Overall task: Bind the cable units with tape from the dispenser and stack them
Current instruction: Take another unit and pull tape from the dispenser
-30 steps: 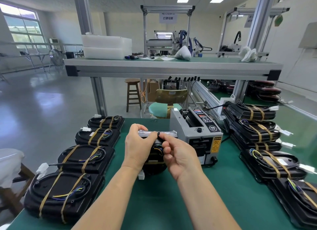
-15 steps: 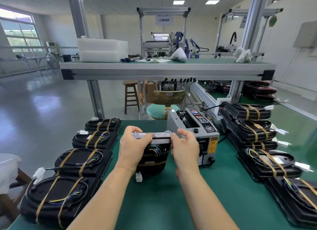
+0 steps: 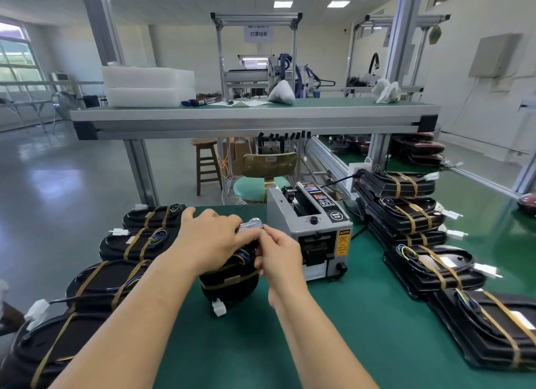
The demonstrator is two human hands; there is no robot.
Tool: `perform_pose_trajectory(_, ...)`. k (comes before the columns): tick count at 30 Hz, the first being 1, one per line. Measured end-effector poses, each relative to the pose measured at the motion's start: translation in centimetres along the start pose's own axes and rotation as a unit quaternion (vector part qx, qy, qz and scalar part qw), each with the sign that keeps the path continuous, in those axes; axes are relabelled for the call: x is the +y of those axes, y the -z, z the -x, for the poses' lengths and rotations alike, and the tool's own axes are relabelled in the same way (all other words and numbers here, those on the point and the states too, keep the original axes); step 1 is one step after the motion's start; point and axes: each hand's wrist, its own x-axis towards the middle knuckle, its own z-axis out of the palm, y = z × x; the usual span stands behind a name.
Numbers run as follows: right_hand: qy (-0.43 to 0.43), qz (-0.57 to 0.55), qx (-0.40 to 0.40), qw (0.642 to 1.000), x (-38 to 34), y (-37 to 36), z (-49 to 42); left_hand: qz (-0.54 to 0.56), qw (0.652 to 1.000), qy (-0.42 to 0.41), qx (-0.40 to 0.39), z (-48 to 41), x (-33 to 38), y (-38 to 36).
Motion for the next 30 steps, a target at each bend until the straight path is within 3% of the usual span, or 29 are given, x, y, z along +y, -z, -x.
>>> perform_pose_trajectory(3, -0.022, -0.023, -0.053, 0.998, 0.0, 0.6, 0.3, 0.035, 0.999, -0.022, 0.014, -0.1, 0.7, -0.3)
perform_pose_trajectory(5, -0.038, -0.065, -0.045, 0.996, 0.2, 1.4, 0.1, 0.038, 0.999, -0.033, 0.004, -0.1, 0.6, -0.3)
perform_pose_trajectory(10, -0.050, -0.062, 0.193, 0.978, 0.8, 5.7, -1.6, 0.079, 0.996, -0.037, -0.005, 0.3, 0.3, 0.5)
perform_pose_trajectory(14, -0.049, -0.072, 0.265, 0.960, 0.7, 8.2, -2.8, 0.185, 0.980, -0.037, 0.056, 1.0, 0.5, 0.5)
perform_pose_trajectory(17, -0.055, -0.063, 0.270, 0.959, 0.1, 8.9, -3.7, 0.294, 0.951, -0.017, 0.089, 1.5, 0.0, 0.4)
perform_pose_trajectory(23, -0.101, -0.055, 0.242, 0.963, -0.7, 9.2, -4.4, 0.484, 0.873, 0.013, 0.065, 2.7, -0.3, -0.5)
perform_pose_trajectory(30, -0.119, -0.079, 0.250, 0.958, -0.9, 9.1, -4.7, 0.575, 0.814, 0.059, 0.055, 4.0, -0.5, -3.4)
